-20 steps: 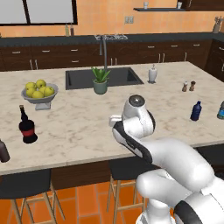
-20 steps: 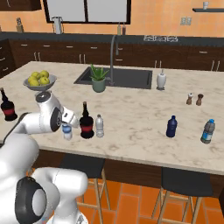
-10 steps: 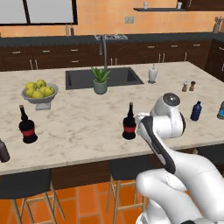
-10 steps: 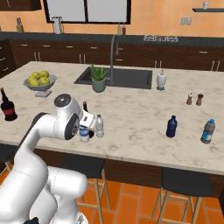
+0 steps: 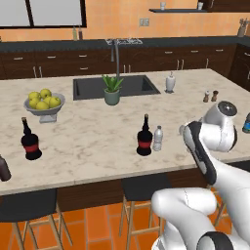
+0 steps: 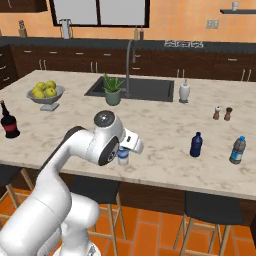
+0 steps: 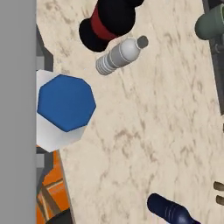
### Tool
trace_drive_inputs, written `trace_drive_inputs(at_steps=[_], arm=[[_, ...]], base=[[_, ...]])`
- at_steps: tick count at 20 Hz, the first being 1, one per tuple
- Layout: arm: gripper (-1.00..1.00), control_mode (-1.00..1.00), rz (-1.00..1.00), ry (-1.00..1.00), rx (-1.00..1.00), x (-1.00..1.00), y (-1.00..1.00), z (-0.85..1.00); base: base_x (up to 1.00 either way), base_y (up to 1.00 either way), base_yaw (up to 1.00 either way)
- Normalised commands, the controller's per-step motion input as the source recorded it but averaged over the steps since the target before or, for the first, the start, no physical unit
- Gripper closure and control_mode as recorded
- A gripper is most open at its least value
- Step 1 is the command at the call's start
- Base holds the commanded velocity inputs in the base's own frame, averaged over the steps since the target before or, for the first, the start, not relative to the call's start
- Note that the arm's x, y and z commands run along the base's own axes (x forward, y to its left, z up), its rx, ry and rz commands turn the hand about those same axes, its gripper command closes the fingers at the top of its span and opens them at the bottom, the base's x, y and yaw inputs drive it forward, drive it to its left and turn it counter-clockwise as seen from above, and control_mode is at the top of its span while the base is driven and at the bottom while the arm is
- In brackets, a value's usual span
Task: Move the plastic bottles in the middle to the plastics group, and the glass bottles in the middle to the glass group.
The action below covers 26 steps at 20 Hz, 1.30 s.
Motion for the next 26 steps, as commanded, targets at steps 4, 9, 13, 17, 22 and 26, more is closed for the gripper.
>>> trace_drive_inputs(at_steps=[4,9,13,17,22,26], arm=[[1.0,-1.0,0.0,0.11,-0.06,0.24,-1.0,0.12],[1.0,-1.0,0.0,0.13,-0.1,0.58,-0.98,0.04],[1.0,-1.0,0.08,0.03,-0.01,0.6,-0.66,-0.02],[1.0,-1.0,0.1,0.0,0.0,0.5,-0.37,-0.03],[1.0,-1.0,0.06,0.01,0.0,0.09,-0.22,-0.14],[1.0,-1.0,0.05,-0.02,0.0,-0.01,-0.52,-0.28]], base=[[0.0,0.0,0.0],[0.0,0.0,0.0],[0.0,0.0,0.0],[0.0,0.0,0.0],[0.0,0.0,0.0],[0.0,0.0,0.0]])
